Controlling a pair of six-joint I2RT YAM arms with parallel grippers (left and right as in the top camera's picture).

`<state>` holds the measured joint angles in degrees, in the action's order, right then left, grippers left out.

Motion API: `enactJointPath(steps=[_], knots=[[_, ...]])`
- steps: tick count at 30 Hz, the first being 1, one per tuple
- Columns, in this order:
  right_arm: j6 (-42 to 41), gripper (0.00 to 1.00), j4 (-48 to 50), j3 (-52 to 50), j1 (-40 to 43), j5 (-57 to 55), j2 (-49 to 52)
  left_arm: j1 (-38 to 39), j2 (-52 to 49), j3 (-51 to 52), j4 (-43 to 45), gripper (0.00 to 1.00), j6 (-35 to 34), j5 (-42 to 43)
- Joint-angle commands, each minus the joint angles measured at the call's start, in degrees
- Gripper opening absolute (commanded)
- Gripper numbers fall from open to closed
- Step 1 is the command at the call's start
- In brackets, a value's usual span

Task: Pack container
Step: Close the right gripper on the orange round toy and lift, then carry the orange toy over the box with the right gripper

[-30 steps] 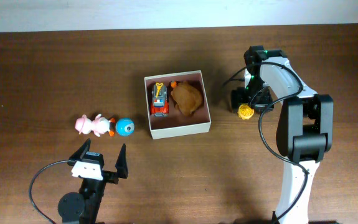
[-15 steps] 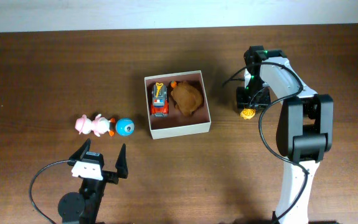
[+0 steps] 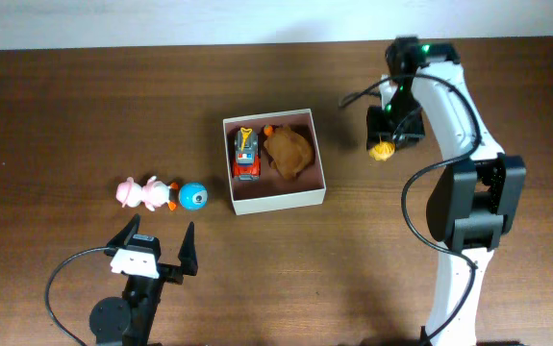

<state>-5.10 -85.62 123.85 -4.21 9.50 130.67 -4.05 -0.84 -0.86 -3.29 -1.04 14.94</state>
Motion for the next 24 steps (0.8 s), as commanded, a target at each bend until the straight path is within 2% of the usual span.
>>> enactJointPath(steps=[1,7,14,24], knots=[[4.6,0.49,-1.7,7.8,-2.1,9.2,-1.2,0.3,0.5,0.3,-0.2,1.00,0.7,-0.2],[8.3,0.50,0.3,12.7,-9.4,19.5,-1.2,0.3,0.5,0.3,-0.2,1.00,0.7,-0.2],[6.0,0.51,9.1,12.1,-18.3,18.4,0.5,0.3,0.5,0.3,-0.2,1.00,0.7,-0.2],[2.7,0.51,13.5,12.1,-19.9,18.6,5.4,0.3,0.5,0.3,-0.2,1.00,0.7,-0.2]])
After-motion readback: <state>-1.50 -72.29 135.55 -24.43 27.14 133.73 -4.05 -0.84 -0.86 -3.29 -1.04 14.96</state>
